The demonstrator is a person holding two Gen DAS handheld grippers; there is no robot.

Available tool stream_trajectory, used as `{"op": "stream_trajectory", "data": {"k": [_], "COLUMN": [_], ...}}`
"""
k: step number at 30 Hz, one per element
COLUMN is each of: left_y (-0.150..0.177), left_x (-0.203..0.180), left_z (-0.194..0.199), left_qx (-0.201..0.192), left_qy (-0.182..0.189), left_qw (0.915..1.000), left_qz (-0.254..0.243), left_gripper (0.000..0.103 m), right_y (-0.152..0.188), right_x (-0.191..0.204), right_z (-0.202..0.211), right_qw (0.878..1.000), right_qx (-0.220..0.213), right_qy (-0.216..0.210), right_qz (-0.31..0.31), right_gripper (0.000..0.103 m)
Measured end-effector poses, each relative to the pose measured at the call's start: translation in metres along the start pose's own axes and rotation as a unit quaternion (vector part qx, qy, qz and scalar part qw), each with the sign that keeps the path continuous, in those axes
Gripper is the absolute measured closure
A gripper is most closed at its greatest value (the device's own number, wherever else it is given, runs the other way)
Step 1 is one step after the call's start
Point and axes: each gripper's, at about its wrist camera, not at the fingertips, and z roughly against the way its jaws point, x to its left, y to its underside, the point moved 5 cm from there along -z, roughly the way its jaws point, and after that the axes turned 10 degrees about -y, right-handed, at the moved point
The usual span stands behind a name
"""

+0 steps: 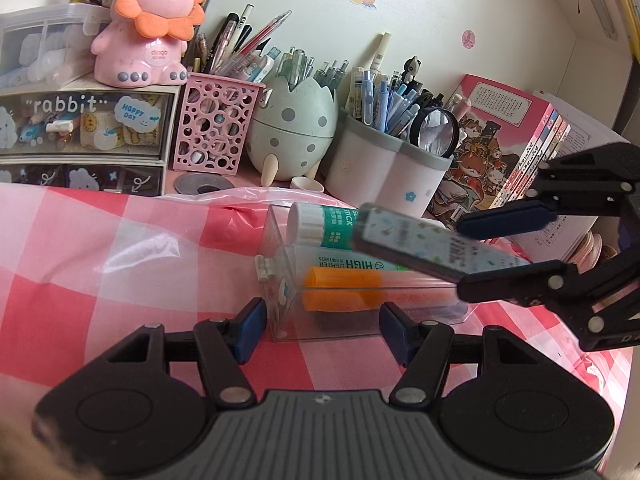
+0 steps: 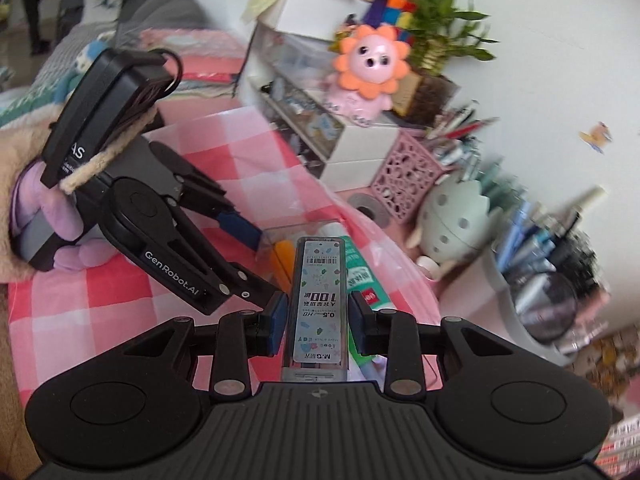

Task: Organize stationery
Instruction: 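Lower the lead case into the clear box and open the right gripper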

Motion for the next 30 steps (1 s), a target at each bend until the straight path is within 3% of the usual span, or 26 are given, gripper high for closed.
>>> {"op": "stream_trajectory", "data": {"k": [7,16,30], "left_y": [0.0,0.0,0.0], "left_x": [0.0,0.0,0.0], "left_z": [0.0,0.0,0.0], "left_qx": [0.0,0.0,0.0], "left_qy": [0.0,0.0,0.0], "left_qw": [1.0,1.0,1.0], "left_qz": [0.0,0.0,0.0], "left_gripper": [0.067,0.067,0.067], "right_y": [-0.011,-0.011,-0.013], "right_x": [-0.003,-0.015,-0.019], "right_z": [-0.015,-0.026,-0.01], "right_qw": [0.997,0.991,0.996], "right_qx": [0.05,0.101,0.064], "right_qy": [-0.035,-0.012,0.013], "right_qz": [0.054,0.089,0.061], "right_gripper": [0.07,0.069,0.058]}}
